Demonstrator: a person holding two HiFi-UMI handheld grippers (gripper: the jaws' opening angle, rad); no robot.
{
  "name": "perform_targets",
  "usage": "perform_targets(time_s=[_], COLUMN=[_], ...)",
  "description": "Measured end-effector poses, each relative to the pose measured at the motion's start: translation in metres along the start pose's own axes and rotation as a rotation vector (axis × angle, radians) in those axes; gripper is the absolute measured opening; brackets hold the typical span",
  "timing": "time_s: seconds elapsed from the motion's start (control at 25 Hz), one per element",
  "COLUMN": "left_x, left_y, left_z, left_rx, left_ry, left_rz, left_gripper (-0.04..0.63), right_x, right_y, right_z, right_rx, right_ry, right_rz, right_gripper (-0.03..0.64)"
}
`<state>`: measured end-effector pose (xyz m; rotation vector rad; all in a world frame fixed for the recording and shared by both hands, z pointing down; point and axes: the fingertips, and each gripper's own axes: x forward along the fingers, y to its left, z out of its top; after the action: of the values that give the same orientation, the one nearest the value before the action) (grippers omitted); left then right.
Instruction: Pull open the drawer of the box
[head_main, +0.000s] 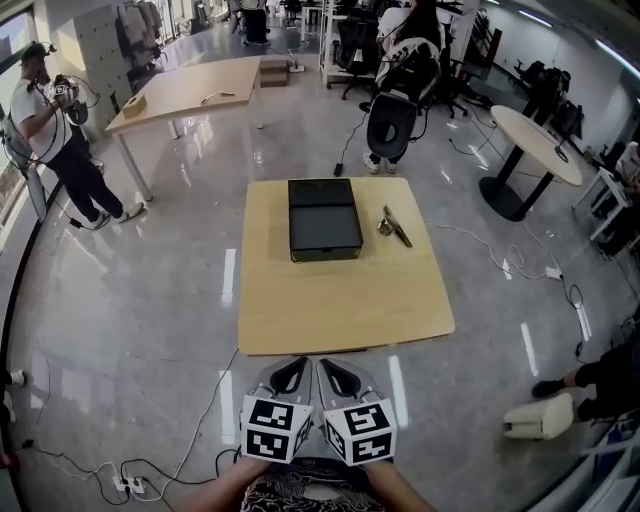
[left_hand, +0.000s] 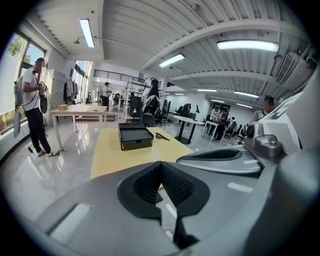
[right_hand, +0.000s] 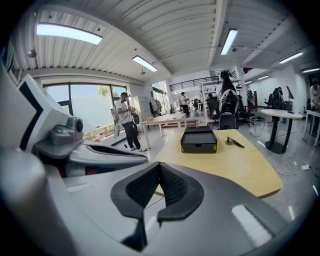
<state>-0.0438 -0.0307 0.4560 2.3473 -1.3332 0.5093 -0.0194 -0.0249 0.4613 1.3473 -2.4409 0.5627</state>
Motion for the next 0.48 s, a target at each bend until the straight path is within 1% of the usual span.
perform_targets(time_s=[0.12, 0.2, 0.36, 0.48], left_x=[0.045, 0.075, 0.126, 0.157], left_y=[-0.011, -0.012, -0.01, -0.02], left_z=[0.011, 0.027, 0.062, 0.077], left_rx=[-0.006, -0.011, -0.009, -0.017], left_ry=[0.003, 0.008, 0.015, 0.021], left_rz=[0.022, 0.039, 0.073, 0.101], left_gripper=[0.009, 0.009, 0.009, 0.009], right_x=[0.011, 0.024, 0.05, 0.054], right_y=[-0.046, -0.074, -0.122, -0.156], right_z=[0.008, 0.02, 0.047, 0.054], right_rx=[0.007, 0.007, 0.0, -0.027], right_ry=[-0.015, -0.019, -0.005, 0.007], right_rz=[0.028, 0.053, 0.089, 0.116], right_gripper=[0.005, 0.005, 0.003, 0.003])
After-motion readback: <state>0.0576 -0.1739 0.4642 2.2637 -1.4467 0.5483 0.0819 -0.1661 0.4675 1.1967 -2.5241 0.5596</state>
